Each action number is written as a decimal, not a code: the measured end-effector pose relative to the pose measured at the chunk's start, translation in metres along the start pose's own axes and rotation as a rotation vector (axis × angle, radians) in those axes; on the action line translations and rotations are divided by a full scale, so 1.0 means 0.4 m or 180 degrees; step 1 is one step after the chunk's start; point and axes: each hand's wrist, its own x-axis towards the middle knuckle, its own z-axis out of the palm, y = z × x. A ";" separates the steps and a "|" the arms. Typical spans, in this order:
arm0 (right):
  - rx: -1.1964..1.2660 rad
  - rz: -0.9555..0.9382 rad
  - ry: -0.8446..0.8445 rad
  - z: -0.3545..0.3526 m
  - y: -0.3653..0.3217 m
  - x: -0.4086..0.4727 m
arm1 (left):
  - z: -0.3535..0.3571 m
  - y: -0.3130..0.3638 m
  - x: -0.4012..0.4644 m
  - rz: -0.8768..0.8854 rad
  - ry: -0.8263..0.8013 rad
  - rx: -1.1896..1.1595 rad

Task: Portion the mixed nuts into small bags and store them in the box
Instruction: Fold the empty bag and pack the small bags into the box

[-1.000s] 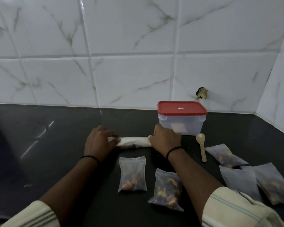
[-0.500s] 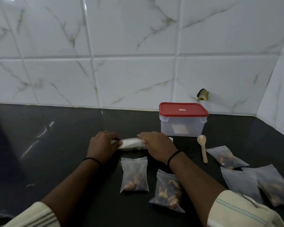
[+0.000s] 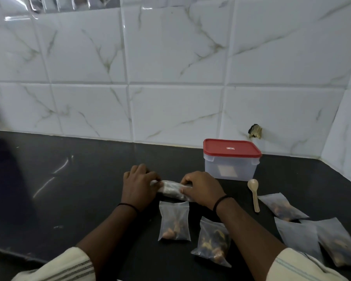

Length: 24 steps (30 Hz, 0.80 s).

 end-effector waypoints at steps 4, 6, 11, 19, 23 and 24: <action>-0.0057 0.0075 0.0105 -0.044 -0.005 -0.016 | -0.028 0.013 0.008 -0.0042 0.0245 -0.0065; -0.0018 0.0134 0.0208 -0.079 0.001 -0.029 | -0.038 0.032 0.015 -0.0084 0.0362 -0.0166; 0.0110 0.0435 0.0470 -0.194 0.029 -0.074 | -0.055 0.132 0.043 0.0071 0.0537 -0.0477; 0.0136 0.1100 0.1145 -0.376 0.160 -0.191 | -0.033 0.306 0.061 0.0149 -0.0076 -0.0897; -0.0152 0.1436 0.1207 -0.426 0.245 -0.240 | -0.001 0.366 0.071 -0.0305 -0.0499 -0.1196; -0.0222 0.1539 0.1171 -0.434 0.268 -0.251 | 0.010 0.378 0.075 -0.0407 -0.0585 -0.1282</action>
